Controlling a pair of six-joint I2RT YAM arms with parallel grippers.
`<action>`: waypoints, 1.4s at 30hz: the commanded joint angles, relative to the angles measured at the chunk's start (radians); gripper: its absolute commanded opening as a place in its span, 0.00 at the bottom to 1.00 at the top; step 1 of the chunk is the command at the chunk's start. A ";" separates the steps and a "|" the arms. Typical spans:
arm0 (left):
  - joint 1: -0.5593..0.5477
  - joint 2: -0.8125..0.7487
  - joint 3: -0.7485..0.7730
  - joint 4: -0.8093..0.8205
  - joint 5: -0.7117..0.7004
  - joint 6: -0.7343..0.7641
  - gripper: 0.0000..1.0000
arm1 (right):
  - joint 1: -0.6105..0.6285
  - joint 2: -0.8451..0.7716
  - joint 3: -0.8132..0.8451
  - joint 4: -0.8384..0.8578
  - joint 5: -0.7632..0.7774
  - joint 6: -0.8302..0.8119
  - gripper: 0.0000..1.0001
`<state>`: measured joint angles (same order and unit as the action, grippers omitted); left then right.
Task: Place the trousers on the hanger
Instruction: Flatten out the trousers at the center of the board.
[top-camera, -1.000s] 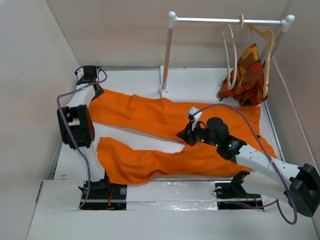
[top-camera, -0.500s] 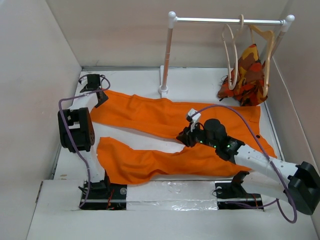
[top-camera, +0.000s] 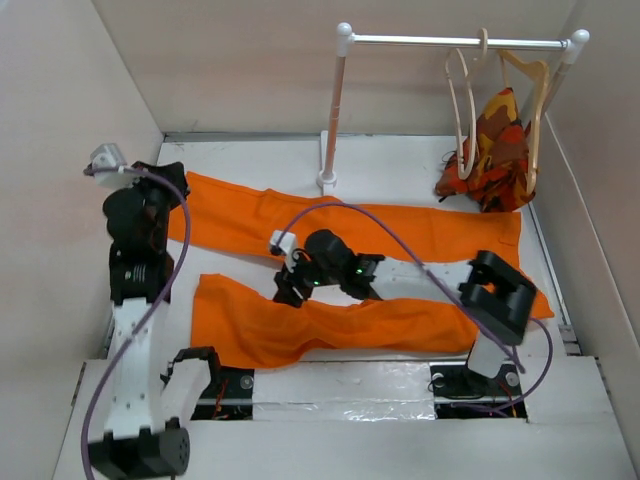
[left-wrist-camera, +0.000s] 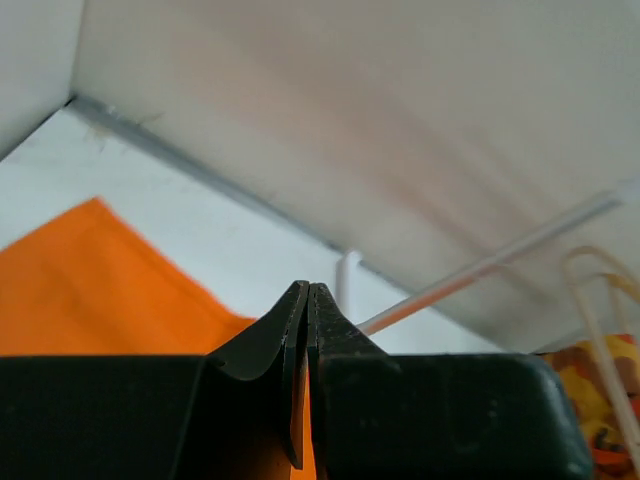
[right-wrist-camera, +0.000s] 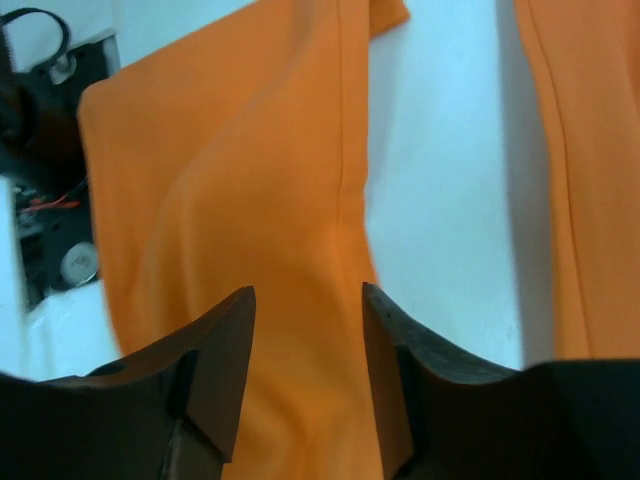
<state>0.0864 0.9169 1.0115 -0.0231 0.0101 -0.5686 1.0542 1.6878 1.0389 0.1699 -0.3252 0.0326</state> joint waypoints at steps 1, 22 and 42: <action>0.001 -0.102 -0.079 0.012 0.091 -0.020 0.00 | 0.016 0.159 0.218 0.030 -0.067 -0.013 0.59; 0.001 -0.190 -0.140 0.045 0.169 0.010 0.03 | 0.055 0.644 0.914 -0.267 -0.115 0.007 0.00; -0.039 0.008 -0.263 0.236 0.383 -0.145 0.17 | -0.411 -0.355 -0.502 0.135 -0.094 0.069 0.00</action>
<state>0.0746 0.8955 0.8021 0.1013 0.3172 -0.6518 0.6518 1.2732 0.6930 0.2832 -0.3981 0.0574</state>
